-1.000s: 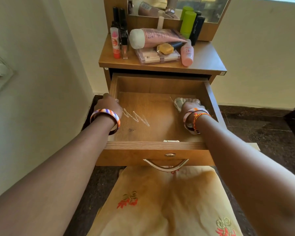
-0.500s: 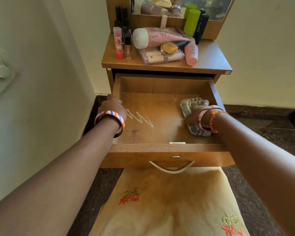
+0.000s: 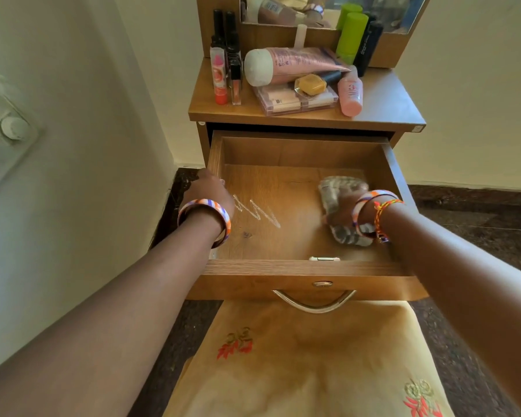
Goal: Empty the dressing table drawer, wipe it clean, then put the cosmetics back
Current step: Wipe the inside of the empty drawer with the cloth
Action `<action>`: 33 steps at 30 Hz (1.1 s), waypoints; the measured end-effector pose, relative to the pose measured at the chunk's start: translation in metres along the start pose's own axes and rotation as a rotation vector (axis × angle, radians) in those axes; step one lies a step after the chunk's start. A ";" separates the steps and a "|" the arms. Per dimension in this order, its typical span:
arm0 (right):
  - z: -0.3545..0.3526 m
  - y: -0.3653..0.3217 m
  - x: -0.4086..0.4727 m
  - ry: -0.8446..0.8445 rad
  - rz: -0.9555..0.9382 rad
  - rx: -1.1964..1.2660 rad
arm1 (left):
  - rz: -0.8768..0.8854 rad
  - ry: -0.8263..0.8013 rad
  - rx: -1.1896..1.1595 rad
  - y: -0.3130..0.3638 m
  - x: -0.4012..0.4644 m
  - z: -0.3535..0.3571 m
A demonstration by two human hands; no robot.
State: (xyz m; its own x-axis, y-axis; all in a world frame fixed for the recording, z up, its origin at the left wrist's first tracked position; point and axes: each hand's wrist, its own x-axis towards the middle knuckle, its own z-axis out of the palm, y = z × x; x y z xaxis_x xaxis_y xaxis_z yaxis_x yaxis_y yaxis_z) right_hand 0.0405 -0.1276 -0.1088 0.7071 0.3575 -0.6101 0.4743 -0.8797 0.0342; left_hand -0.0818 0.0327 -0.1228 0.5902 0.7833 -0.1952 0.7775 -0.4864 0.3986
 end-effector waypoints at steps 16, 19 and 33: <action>0.007 0.008 0.051 0.156 0.021 -0.288 | 0.009 0.025 0.061 0.001 0.004 0.006; -0.006 0.017 0.052 0.119 0.048 -0.256 | 0.001 0.030 0.050 0.002 0.004 0.006; 0.013 -0.065 0.012 0.130 -0.641 -0.074 | -0.024 0.026 -0.009 0.004 0.000 0.003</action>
State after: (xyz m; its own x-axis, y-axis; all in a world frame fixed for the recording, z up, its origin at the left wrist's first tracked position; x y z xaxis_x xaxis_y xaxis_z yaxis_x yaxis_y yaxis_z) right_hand 0.0115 -0.0698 -0.1287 0.3278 0.8425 -0.4274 0.8543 -0.4575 -0.2468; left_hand -0.0780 0.0299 -0.1238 0.5651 0.8048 -0.1817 0.7896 -0.4637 0.4019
